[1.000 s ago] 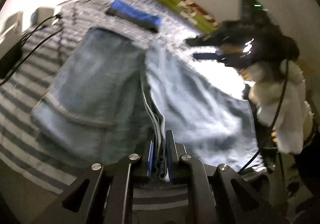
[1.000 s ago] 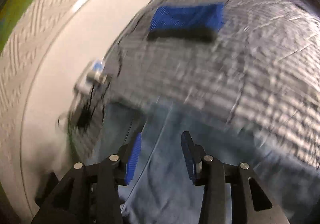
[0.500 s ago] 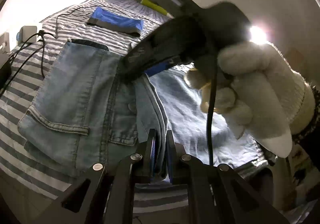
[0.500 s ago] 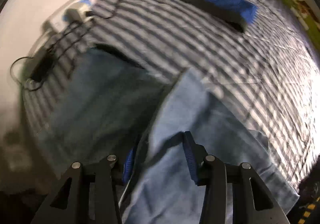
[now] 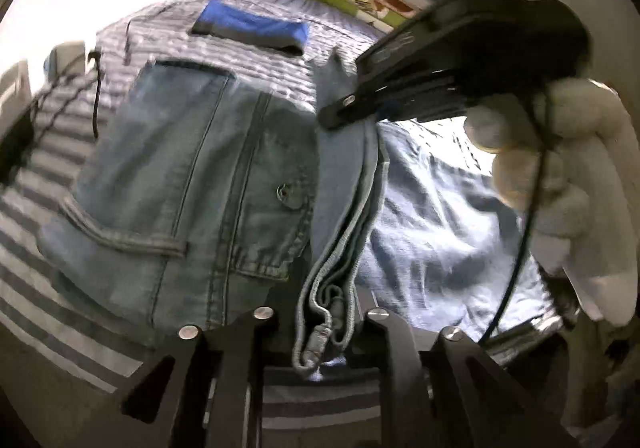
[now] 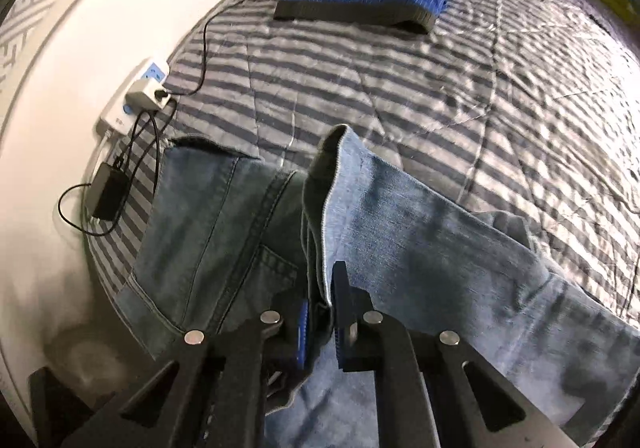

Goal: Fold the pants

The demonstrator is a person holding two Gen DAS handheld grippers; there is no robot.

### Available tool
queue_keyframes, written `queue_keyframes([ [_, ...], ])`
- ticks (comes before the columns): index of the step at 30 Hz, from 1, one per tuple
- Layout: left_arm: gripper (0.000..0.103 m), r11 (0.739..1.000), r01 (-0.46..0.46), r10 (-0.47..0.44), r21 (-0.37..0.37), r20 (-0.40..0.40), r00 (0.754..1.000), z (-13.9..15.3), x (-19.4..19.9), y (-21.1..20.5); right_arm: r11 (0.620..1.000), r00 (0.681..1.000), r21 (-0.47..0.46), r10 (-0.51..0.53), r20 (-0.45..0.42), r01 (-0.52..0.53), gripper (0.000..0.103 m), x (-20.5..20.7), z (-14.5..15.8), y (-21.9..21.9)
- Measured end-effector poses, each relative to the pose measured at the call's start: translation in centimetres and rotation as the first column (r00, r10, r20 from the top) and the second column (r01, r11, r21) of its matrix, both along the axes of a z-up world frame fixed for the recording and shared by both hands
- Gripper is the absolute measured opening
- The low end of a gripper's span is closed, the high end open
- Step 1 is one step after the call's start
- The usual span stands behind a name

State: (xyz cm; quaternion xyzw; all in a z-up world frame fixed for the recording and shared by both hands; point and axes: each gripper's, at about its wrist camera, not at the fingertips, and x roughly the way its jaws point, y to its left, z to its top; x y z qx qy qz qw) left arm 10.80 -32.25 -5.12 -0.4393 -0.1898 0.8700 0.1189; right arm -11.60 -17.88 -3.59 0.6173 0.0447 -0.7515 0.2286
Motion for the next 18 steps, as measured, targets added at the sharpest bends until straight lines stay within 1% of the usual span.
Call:
queue_keyframes([
  [2, 0.013, 0.999, 0.02, -0.019, 0.038, -0.04, 0.999, 0.7, 0.6, 0.1, 1.0, 1.0, -0.011, -0.01, -0.019, 0.01, 0.009, 0.2, 0.7, -0.4],
  [4, 0.013, 0.997, 0.044, -0.038, 0.069, -0.084, 0.996, 1.8, 1.7, 0.0, 1.0, 0.999, -0.03, -0.005, -0.053, 0.004, 0.008, 1.0, 2.3, -0.6],
  [6, 0.013, 0.995, 0.045, -0.036, 0.089, -0.101, 0.994, 2.2, 2.2, -0.6, 0.999, 0.996, -0.037, 0.015, -0.086, -0.018, 0.008, 1.7, 3.9, -1.5],
  [8, 0.013, 0.992, 0.018, -0.005, 0.128, -0.098, 0.995, 2.3, 2.8, -2.1, 0.998, 0.994, -0.031, 0.052, -0.095, -0.055, 0.008, 2.1, 4.5, -3.3],
  [11, 0.013, 0.985, -0.061, 0.071, 0.164, -0.055, 0.996, 1.5, 3.3, -4.8, 0.996, 0.991, -0.003, 0.089, -0.095, -0.089, 0.008, 2.0, 3.7, -6.1],
  [13, 0.013, 0.976, -0.093, 0.098, 0.197, -0.013, 0.995, 0.7, 3.1, -6.1, 0.995, 0.992, 0.029, 0.1, -0.082, -0.098, 0.008, 1.5, 2.0, -8.2],
  [15, 0.013, 0.98, -0.117, 0.117, 0.161, 0.011, 0.993, 0.1, 2.9, -6.4, 0.995, 0.994, 0.054, 0.091, -0.057, -0.088, 0.008, 0.9, 0.1, -9.3],
  [16, 0.013, 0.985, -0.114, 0.113, 0.126, 0.019, 0.993, -0.1, 2.9, -5.9, 0.994, 0.995, 0.062, 0.092, -0.051, -0.088, 0.008, 0.8, -0.6, -9.7],
  [18, 0.013, 0.989, -0.108, 0.106, 0.099, 0.022, 0.994, -0.2, 2.8, -5.5, 0.994, 0.995, 0.069, 0.092, -0.046, -0.089, 0.008, 0.7, -1.6, -9.9],
])
